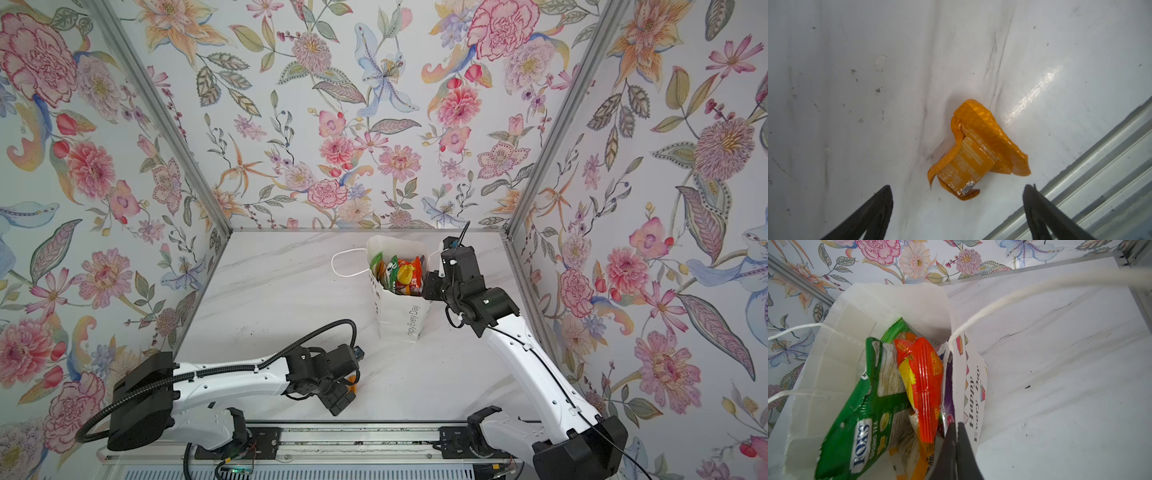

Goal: Place the snacks into the paper bag
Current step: Pick up the snack from the bottom-center of the table.

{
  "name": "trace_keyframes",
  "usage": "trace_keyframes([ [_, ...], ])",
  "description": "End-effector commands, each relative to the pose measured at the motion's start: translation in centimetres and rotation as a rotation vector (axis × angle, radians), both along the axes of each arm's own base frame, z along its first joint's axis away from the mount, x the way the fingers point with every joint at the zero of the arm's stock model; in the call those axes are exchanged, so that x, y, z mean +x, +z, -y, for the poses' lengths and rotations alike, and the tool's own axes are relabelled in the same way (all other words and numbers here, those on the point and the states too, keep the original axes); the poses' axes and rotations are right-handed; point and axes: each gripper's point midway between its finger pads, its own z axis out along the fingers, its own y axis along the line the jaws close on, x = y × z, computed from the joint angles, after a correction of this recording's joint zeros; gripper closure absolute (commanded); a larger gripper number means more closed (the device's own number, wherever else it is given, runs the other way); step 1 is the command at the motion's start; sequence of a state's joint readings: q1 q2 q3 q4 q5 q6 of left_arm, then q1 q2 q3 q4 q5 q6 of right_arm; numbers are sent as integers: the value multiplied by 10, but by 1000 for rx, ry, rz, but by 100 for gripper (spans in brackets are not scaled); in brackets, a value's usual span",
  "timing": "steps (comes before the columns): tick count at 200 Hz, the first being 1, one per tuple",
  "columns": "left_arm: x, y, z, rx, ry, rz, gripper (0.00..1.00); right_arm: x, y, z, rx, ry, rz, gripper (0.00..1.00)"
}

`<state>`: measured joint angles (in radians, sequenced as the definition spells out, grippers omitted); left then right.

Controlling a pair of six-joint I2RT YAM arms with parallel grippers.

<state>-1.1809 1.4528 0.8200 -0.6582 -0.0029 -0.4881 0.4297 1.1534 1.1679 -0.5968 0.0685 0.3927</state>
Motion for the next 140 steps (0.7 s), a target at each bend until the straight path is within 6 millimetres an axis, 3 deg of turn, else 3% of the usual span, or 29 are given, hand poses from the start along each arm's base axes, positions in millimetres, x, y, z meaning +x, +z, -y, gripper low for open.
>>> trace_keyframes([
  [1,-3,-4,-4,75,-50,-11,2,-5,-1,5,-8,-2,0,100],
  [43,9,-2,9,89,-81,38,6,-5,-1,6,-9,-5,0,100],
  [62,11,-16,8,146,-98,29,10,-5,-2,7,-11,-6,0,100],
  [86,8,-24,6,167,-108,8,20,-7,-1,10,-7,-12,5,100],
  [140,3,-28,7,148,-90,-25,56,-5,0,9,0,-8,0,100],
])
